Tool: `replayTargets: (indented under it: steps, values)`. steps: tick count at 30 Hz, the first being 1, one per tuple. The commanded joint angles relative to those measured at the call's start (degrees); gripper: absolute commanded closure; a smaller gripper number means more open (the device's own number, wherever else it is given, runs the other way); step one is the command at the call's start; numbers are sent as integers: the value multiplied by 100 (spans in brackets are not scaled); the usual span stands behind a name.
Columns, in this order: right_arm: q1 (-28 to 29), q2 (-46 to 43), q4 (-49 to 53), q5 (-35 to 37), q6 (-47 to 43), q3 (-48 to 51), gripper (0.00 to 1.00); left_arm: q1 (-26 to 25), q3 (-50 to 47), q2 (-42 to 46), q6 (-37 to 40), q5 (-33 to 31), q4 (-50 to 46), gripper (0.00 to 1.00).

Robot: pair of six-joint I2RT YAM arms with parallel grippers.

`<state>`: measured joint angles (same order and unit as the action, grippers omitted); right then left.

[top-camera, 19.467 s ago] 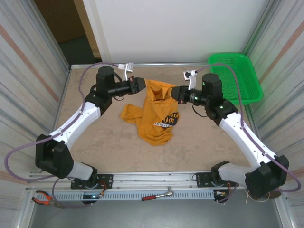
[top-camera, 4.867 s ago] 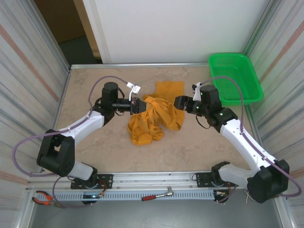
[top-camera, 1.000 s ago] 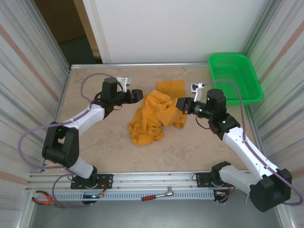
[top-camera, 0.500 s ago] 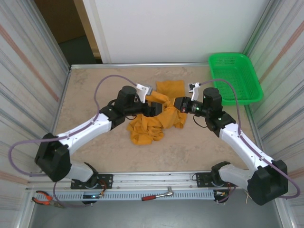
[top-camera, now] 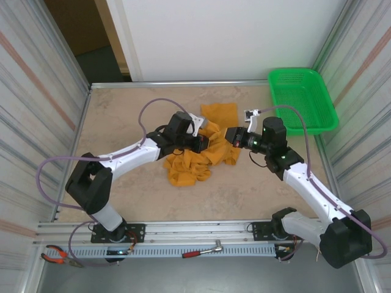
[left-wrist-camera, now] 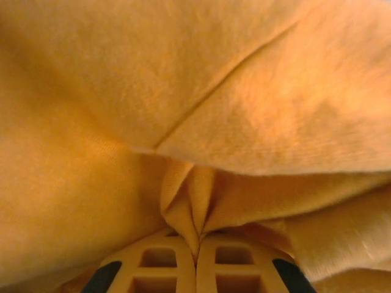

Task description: Fold the inside-out t-shirt

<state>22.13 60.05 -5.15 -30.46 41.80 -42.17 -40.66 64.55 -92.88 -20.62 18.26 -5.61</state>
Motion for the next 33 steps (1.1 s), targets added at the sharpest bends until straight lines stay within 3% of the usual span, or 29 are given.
replayTargets:
  steps: [1, 5, 7, 8, 9, 11, 16, 23, 30, 33]
  values:
    - [-32, -103, -193, 458, 154, 253, 100, 326, -298, 620, 38, 430, 499, 100]
    - [-60, 177, -266, 1393, 291, 566, 100, 803, -1267, 1341, -502, 2263, 2859, 100]
    - [-64, 535, -267, 1735, 354, 542, 100, 1052, -1315, 1357, -951, 3111, 3508, 100]
    - [-83, 809, -254, 1724, 292, 442, 88, 1138, -1283, 1328, -1093, 3397, 3617, 100]
    - [-86, 1034, 1, 1710, 179, 248, 69, 1180, -1248, 1317, -1159, 3539, 3646, 100]
    - [-28, 1142, 602, 1754, -41, -132, 55, 1192, -1231, 1333, -1133, 3593, 3572, 100]
    - [383, 139, 1763, 2494, -502, -483, 48, 1201, -1272, 1378, -1075, 3548, 3524, 100]
    - [977, -432, 2105, 2465, -894, -963, 33, 1201, -1260, 1395, -940, 3517, 3253, 100]
    - [1369, 293, 1868, 2438, -902, -1254, 34, 1201, -1311, 1490, -864, 3464, 3135, 100]
    - [1406, 524, 1836, 2440, -897, -1331, 49, 1201, -1357, 1542, -871, 3408, 3152, 100]
